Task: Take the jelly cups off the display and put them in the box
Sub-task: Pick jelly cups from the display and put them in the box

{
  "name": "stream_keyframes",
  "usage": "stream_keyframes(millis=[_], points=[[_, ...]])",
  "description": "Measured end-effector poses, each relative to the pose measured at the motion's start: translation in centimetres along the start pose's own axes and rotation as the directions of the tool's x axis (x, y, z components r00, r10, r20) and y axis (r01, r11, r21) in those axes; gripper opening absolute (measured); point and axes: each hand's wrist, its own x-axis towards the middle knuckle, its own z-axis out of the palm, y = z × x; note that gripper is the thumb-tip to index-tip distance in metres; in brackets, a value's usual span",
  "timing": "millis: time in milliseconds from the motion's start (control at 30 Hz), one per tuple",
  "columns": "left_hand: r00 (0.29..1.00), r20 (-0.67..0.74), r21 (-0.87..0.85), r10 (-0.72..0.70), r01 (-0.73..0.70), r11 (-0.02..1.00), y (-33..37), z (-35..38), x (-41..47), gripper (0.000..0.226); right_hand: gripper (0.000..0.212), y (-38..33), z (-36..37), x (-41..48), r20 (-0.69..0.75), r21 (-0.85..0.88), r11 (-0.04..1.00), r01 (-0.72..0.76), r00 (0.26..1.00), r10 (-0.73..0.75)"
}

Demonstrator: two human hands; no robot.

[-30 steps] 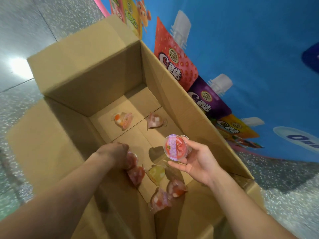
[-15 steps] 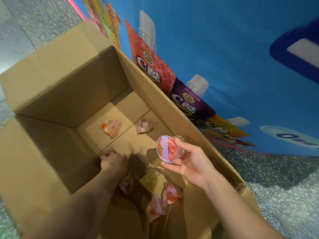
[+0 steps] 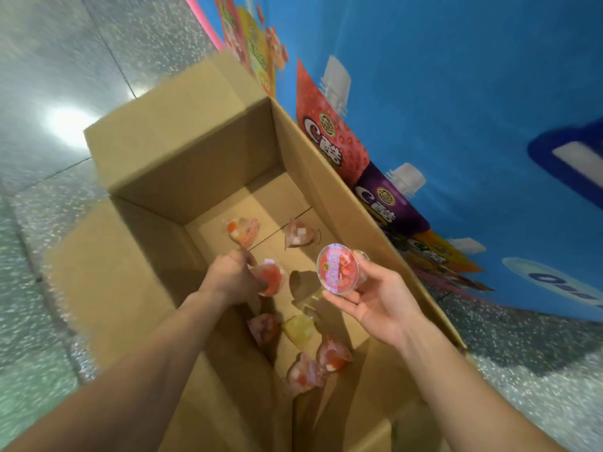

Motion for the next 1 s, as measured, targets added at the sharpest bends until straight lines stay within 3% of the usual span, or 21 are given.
stream_keyframes(millis=[133, 233, 400, 533, 633, 767, 1000], points=[[0.996, -0.089, -0.092, 0.02, -0.028, 0.995, 0.7, -3.8, -5.1, 0.041, 0.037, -0.8, 1.9, -5.1, 0.008, 0.04, 0.999, -0.028, 1.0, 0.028], [0.982, -0.181, -0.095, 0.059, -0.077, 0.992, 2.3, -7.7, -10.4, 0.033, 0.037, -2.0, 3.7, -10.5, 0.026, 0.038, 0.999, -0.032, 0.999, 0.031], [0.965, -0.233, -0.108, 0.123, -0.152, 0.982, 5.2, -15.7, -20.2, 0.041, 0.035, -4.8, 6.6, -21.3, 0.033, 0.03, 0.999, -0.025, 0.999, 0.024], [0.953, -0.264, -0.055, 0.151, -0.171, 0.984, 9.1, -22.5, -28.4, 0.032, 0.031, -8.0, 8.7, -31.2, 0.083, 0.0, 1.0, -0.002, 0.997, 0.002], [0.941, -0.27, 0.039, 0.205, -0.202, 0.979, 13.0, -27.3, -33.9, 0.038, 0.041, -10.9, 9.7, -38.5, 0.096, -0.046, 0.998, 0.045, 0.995, -0.04], [0.912, -0.32, 0.007, 0.257, -0.269, 0.963, 18.8, -32.9, -40.3, 0.037, 0.076, -15.1, 10.9, -47.6, 0.101, -0.091, 0.989, 0.12, 0.989, -0.111], [0.875, -0.318, 0.112, 0.364, -0.347, 0.931, 28.8, -39.5, -48.5, 0.023, 0.042, -21.7, 9.7, -59.4, 0.047, 0.092, 0.973, 0.21, 0.976, -0.215]])
